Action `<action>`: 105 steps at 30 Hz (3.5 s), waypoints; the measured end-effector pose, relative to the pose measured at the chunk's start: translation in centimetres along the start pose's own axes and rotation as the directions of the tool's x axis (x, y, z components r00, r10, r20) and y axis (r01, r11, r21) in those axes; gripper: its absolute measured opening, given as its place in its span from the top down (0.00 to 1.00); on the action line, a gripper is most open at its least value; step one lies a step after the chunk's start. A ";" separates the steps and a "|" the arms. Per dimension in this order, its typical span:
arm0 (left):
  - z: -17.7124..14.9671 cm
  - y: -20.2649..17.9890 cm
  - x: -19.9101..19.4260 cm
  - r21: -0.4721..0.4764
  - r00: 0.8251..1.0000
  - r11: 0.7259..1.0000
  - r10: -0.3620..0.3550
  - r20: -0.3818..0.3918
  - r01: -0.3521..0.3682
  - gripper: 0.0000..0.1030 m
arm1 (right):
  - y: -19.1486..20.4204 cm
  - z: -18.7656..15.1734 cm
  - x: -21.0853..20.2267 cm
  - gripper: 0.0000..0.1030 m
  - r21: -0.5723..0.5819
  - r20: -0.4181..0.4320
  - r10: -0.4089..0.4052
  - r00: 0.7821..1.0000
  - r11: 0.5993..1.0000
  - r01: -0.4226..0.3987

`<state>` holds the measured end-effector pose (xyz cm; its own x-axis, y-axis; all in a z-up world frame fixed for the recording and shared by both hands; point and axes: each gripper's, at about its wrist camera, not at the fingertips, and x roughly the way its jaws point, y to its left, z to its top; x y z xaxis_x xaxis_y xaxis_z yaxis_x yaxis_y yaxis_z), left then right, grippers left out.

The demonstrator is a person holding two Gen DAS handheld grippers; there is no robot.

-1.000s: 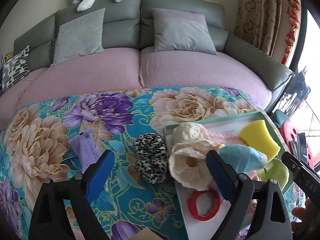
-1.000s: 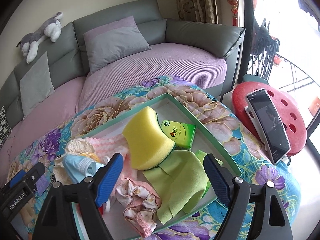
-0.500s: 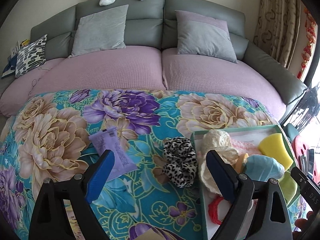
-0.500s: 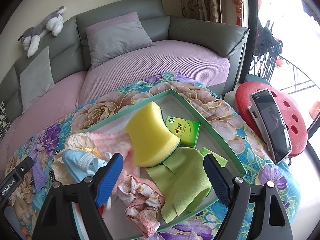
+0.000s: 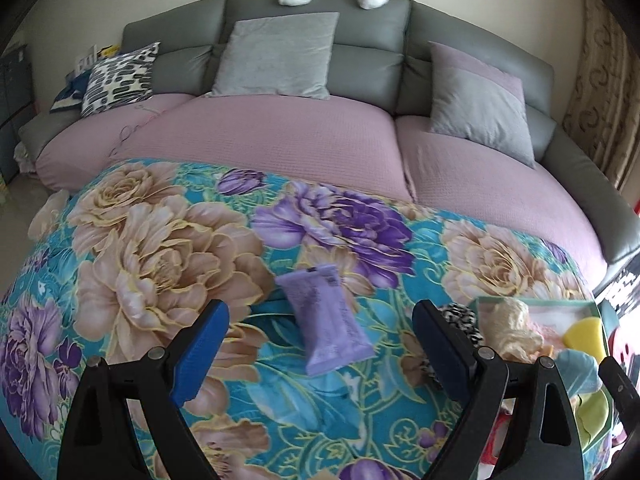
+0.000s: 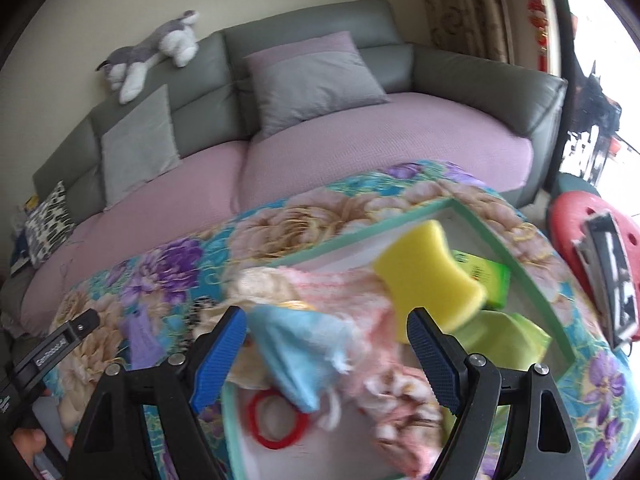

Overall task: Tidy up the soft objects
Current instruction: 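Move the left tool to the purple wet-wipe pack while the right tool approaches the leopard scrunchie, then grasp the purple wet-wipe pack with the left tool while the right tool grasps the leopard scrunchie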

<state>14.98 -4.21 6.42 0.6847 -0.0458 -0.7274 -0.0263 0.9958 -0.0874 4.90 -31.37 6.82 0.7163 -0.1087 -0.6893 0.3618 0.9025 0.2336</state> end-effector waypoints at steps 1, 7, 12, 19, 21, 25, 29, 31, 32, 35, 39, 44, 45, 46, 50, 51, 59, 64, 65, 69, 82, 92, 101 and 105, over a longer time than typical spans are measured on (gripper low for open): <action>0.1 0.8 0.1 -0.017 1.000 1.000 0.007 -0.002 -0.007 0.09 | 0.9 -0.1 0.2 0.18 -0.018 0.001 0.015 1.000 1.000 -0.015; 0.1 3.3 0.9 -0.082 0.999 0.996 0.028 -0.035 -0.031 0.09 | 6.0 -0.9 1.5 0.18 -0.117 -0.009 0.130 0.992 0.985 -0.130; 0.1 4.8 1.3 -0.114 0.997 0.992 0.056 -0.043 -0.061 0.09 | 9.8 -2.0 2.5 0.18 -0.226 -0.024 0.158 0.987 0.961 -0.159; -0.1 7.2 2.0 -0.163 0.993 0.981 0.093 -0.071 -0.104 0.09 | 13.7 -4.2 4.7 0.24 -0.318 -0.118 0.228 0.967 0.913 -0.254; -0.3 7.5 2.5 -0.172 0.993 0.980 0.085 -0.086 -0.099 0.09 | 14.0 -4.6 5.4 0.30 -0.321 -0.137 0.215 0.967 0.914 -0.248; -0.6 7.9 3.5 -0.184 0.992 0.980 0.058 -0.114 -0.078 0.09 | 13.9 -5.0 6.6 0.44 -0.295 -0.172 0.198 0.965 0.924 -0.242; -0.8 7.9 4.4 -0.185 0.990 0.981 0.034 -0.140 -0.060 0.10 | 13.8 -4.8 6.5 0.48 -0.297 -0.162 0.201 0.966 0.924 -0.242; -0.9 7.7 4.7 -0.181 0.988 0.982 0.030 -0.151 -0.057 0.10 | 13.6 -4.8 6.8 0.48 -0.297 -0.163 0.189 0.968 0.926 -0.231; -1.0 7.6 4.9 -0.176 0.987 0.983 0.027 -0.158 -0.055 0.10 | 13.4 -4.8 7.0 0.48 -0.293 -0.170 0.181 0.969 0.929 -0.225; -1.1 7.6 5.1 -0.174 0.986 0.984 0.014 -0.165 -0.043 0.09 | 12.3 -4.5 7.4 0.48 -0.268 -0.169 0.159 0.973 0.942 -0.201; -1.2 7.6 5.5 -0.176 0.984 0.983 0.016 -0.177 -0.048 0.10 | 10.0 -4.1 8.2 0.50 -0.208 -0.188 0.138 0.972 0.962 -0.177; -1.2 7.4 5.6 -0.172 0.983 0.984 0.015 -0.182 -0.047 0.10 | 7.9 -3.7 8.6 0.50 -0.130 -0.191 0.159 0.969 0.974 -0.185; -1.2 7.4 5.6 -0.170 0.983 0.984 0.015 -0.182 -0.046 0.10 | 7.8 -3.7 8.6 0.50 -0.127 -0.188 0.157 0.970 0.975 -0.182; -1.2 7.3 5.7 -0.169 0.983 0.985 0.014 -0.182 -0.046 0.10 | 7.8 -3.6 8.5 0.50 -0.125 -0.189 0.159 0.969 0.975 -0.184; -1.3 6.9 5.9 -0.156 0.982 0.987 0.011 -0.191 -0.041 0.10 | 8.8 -3.5 7.6 0.50 -0.174 -0.162 0.168 0.972 0.965 -0.196; -1.3 6.8 6.0 -0.152 0.981 0.988 0.010 -0.193 -0.040 0.10 | 9.2 -3.5 7.3 0.50 -0.193 -0.151 0.169 0.974 0.961 -0.197; -1.4 6.2 6.2 -0.144 0.980 0.989 -0.012 -0.197 -0.017 0.09 | 11.3 -4.0 6.8 0.54 -0.267 -0.149 0.186 0.971 0.938 -0.220; -1.5 6.0 6.7 -0.156 0.979 0.988 -0.038 -0.199 0.006 0.10 | 12.2 -4.6 7.2 0.58 -0.303 -0.163 0.175 0.971 0.928 -0.218; -1.6 5.9 6.9 -0.157 0.978 0.988 -0.046 -0.204 0.013 0.10 | 12.4 -4.6 7.5 0.58 -0.309 -0.167 0.159 0.973 0.929 -0.205; -1.8 5.3 7.7 -0.159 0.975 0.987 -0.052 -0.214 0.018 0.10 | 12.5 -4.9 8.2 0.61 -0.306 -0.190 0.137 0.972 0.933 -0.191; -1.6 2.1 10.2 -0.106 0.971 0.991 -0.102 -0.218 0.080 0.10 | 12.0 -5.1 9.7 0.71 -0.285 -0.226 0.116 0.967 0.942 -0.179; -1.7 0.6 10.8 -0.034 0.977 0.999 -0.026 -0.212 0.019 0.48 | 11.5 -4.8 9.9 0.83 -0.248 -0.230 0.134 0.964 0.950 -0.191; -1.7 0.5 10.1 -0.047 0.977 0.998 -0.060 -0.203 0.052 0.54 | 11.6 -4.9 9.7 0.88 -0.253 -0.227 0.138 0.964 0.948 -0.195; -1.4 0.5 9.4 -0.052 0.980 0.997 -0.067 -0.189 0.058 0.54 | 11.5 -4.8 9.7 0.89 -0.243 -0.227 0.145 0.963 0.949 -0.200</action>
<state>20.39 -4.25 -1.41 0.5346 -0.1264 -0.8356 -0.0242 0.9861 -0.1646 13.14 -20.07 -0.54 0.6070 0.1208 -0.7855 0.0550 0.9796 0.1932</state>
